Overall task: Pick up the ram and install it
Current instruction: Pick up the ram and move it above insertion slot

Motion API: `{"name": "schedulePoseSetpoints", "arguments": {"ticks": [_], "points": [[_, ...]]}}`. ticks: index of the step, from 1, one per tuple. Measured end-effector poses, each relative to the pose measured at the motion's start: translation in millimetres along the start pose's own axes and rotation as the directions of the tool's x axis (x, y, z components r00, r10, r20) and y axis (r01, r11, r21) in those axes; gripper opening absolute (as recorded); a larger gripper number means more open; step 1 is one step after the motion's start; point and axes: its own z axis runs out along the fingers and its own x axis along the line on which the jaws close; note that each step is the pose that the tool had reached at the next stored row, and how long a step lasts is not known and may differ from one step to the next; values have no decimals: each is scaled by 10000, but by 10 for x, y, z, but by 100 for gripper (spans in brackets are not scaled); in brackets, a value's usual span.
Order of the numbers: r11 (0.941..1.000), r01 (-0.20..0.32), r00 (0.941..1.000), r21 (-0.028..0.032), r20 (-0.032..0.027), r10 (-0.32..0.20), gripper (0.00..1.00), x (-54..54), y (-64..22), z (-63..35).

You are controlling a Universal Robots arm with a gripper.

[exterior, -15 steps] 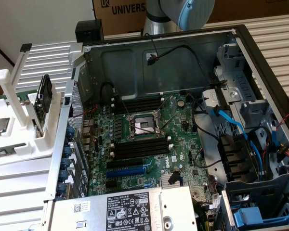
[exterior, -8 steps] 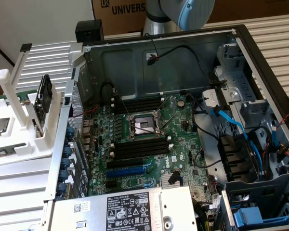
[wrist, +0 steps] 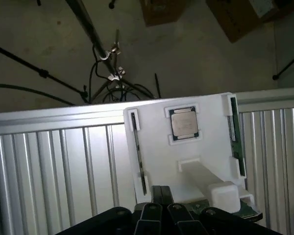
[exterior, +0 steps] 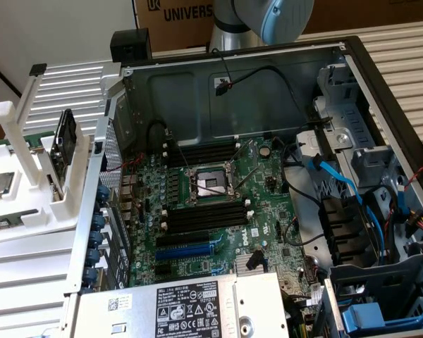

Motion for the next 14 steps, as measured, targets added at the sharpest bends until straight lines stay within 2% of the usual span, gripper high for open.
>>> {"name": "schedulePoseSetpoints", "arguments": {"ticks": [10, 12, 13, 14], "points": [[9989, 459, 9989, -32, 17, -459, 10, 14, 15, 182], [9985, 540, 9985, -38, 20, -539, 10, 19, 18, 254], [9981, 616, 9981, -43, 27, -616, 10, 27, 27, 327], [9980, 634, 9980, -45, 29, -634, 10, 30, 31, 344]]}}
